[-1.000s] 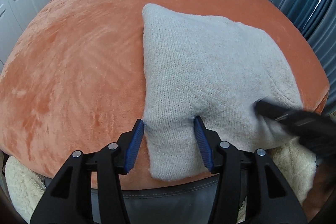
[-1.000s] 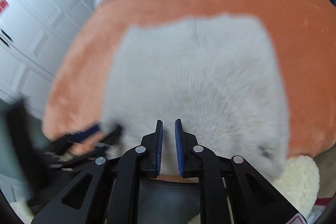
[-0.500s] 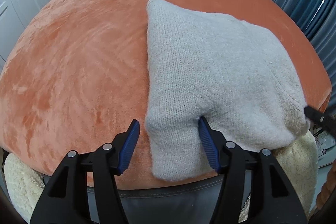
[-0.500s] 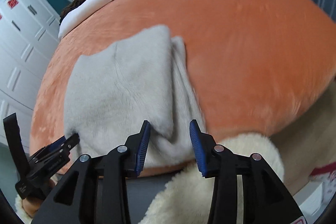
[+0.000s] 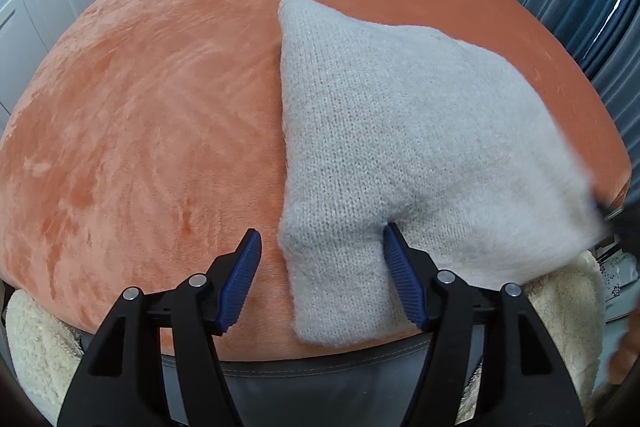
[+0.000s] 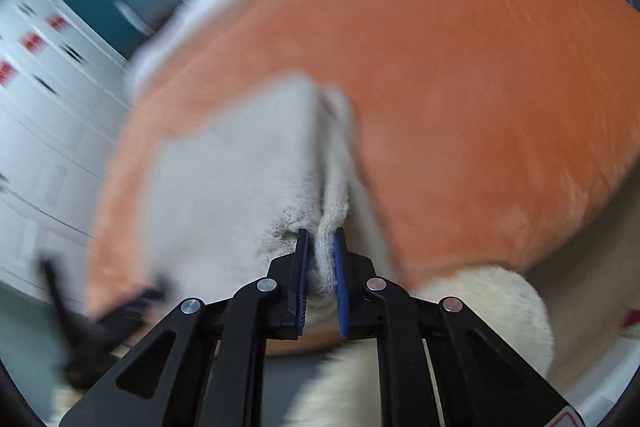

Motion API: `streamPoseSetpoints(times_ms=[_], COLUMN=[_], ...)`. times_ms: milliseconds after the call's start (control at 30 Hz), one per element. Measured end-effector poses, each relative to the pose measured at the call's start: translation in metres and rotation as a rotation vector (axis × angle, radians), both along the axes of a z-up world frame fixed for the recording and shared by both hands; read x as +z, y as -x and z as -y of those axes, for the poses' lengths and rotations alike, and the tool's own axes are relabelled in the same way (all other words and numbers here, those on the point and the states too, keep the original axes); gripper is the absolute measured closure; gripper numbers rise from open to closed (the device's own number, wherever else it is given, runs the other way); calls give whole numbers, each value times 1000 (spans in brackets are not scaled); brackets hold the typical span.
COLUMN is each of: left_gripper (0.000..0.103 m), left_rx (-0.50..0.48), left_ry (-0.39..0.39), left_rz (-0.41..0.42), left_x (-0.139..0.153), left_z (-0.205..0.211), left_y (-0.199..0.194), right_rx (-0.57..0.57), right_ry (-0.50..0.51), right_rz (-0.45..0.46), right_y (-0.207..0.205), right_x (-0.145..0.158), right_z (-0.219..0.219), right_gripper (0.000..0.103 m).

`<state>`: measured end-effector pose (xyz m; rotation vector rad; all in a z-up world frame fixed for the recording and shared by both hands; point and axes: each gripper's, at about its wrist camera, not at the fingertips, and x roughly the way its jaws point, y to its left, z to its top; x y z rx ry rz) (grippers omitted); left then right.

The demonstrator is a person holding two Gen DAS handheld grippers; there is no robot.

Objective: Fold small clothes

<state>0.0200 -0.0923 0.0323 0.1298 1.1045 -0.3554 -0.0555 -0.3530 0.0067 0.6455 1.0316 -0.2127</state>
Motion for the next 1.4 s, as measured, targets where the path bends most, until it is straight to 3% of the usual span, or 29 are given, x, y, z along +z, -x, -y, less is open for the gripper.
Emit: streamPoseSetpoints(times_ms=[33,100,167,300,400,467,533,633,667,733,833,967,1133,1233,1333,1400], left_gripper=[41,39,39,41,40,40,39,35,34,32,30,27,27,28,27,25], left_rx=[-2,-13,-15,15,5,-8,-28,-18,-14,-6,3,10,12,12,-19,-43], left_ry=[1,-8,7,113,146,119,89,-12,-24,-19,-2,1,-1,24,45,56], left_rz=[-6,2,12,56,100,116,97,60,63,65,50,34,37,30,19,-1], left_x=[-1,-1,5,38,57,59,49,20,15,14,13,6,8,17,24,20], left_z=[1,1,-3,-11,0,17,32,45,44,41,37,38,37,31,25,17], left_y=[0,3,5,7,-1,-12,-22,-34,-34,-32,-34,-35,-32,-25,-6,11], right_rx=[4,-9,-25,-30,37,85,133,213,215,195,192,231,179,181,136,103], right_ry=[-47,-83,-31,122,136,153,170,163,171,189,162,214,194,217,237,209], right_rz=[-80,-57,-42,33,128,150,118,-92,-80,-65,44,-70,42,20,14,33], right_y=[-2,3,6,4,-20,-43,-64,-102,-101,-97,-79,-77,-50,-38,-2,11], right_x=[-28,-27,-9,36,71,80,68,-3,-12,11,42,-1,42,40,37,35], right_z=[2,5,6,2,-6,-17,-25,-36,-40,-45,-53,-59,-62,-65,-57,-48], right_gripper=[94,92,90,85,86,87,86,94,95,93,90,94,91,91,75,48])
